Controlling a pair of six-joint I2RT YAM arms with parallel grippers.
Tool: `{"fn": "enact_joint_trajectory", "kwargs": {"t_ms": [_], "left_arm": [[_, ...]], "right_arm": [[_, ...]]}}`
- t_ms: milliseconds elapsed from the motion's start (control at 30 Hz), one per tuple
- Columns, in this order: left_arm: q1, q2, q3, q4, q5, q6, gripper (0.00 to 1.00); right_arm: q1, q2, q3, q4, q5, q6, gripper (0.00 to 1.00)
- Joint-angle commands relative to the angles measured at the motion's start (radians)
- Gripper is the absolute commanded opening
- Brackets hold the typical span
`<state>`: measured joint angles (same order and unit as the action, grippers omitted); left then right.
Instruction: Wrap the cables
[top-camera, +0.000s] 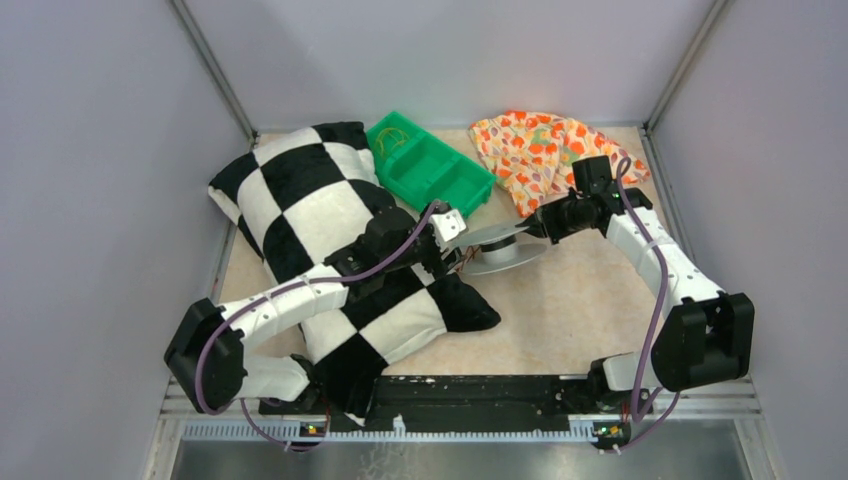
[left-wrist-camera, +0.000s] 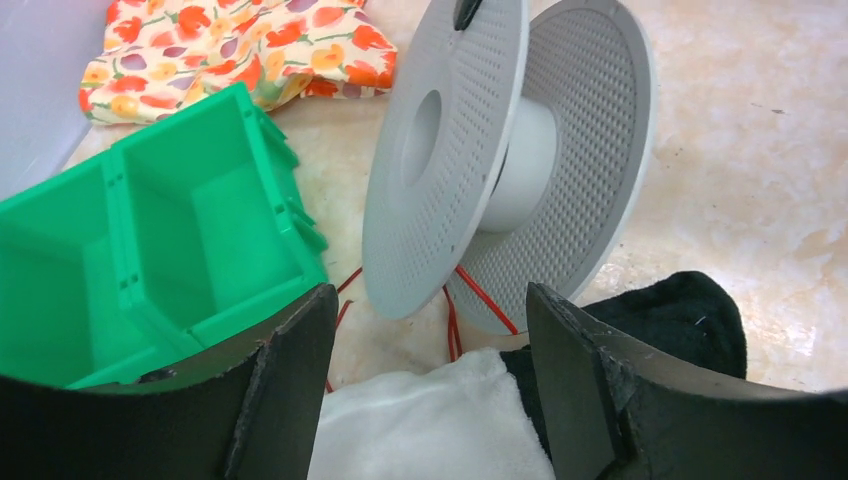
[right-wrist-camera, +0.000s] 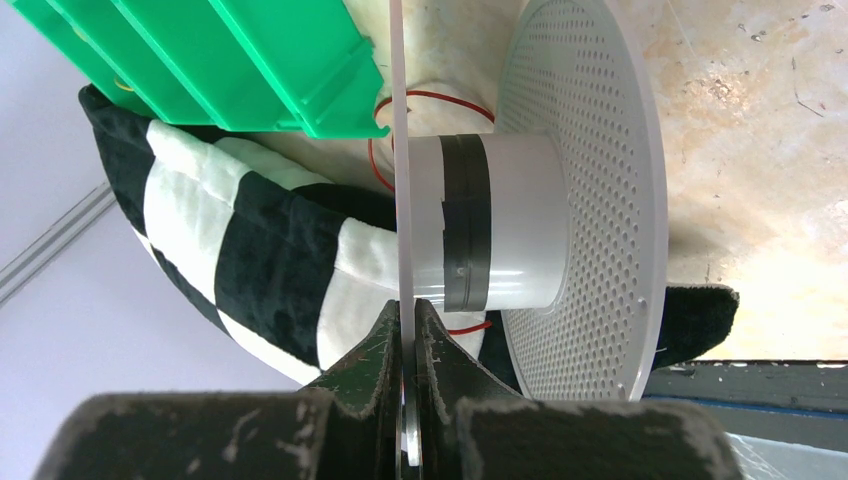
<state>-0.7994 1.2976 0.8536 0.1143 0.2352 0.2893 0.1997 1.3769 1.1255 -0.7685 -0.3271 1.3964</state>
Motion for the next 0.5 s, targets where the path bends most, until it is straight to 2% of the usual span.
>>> {"fn": "enact_joint_trajectory", "kwargs": {"t_ms": [0,167,467], "left_arm": [[0.0,-0.015,-0.018,0.104,0.063,0.002,0.76],[-0.001,0.033,-0.002,0.091,0.064,-0.008,0.76],[-0.037,0.065,-0.072,0.257,-0.059,-0.052,0.76]], "right_arm": [[0.003,0.004,-0.022,-0.048,0.033,-0.012,0.0],[0.002,0.004,-0.023,-0.043,0.034,-0.01,0.0],[0.003,0.008,-0.027,-0.033,0.028,-0.011,0.0]]}}
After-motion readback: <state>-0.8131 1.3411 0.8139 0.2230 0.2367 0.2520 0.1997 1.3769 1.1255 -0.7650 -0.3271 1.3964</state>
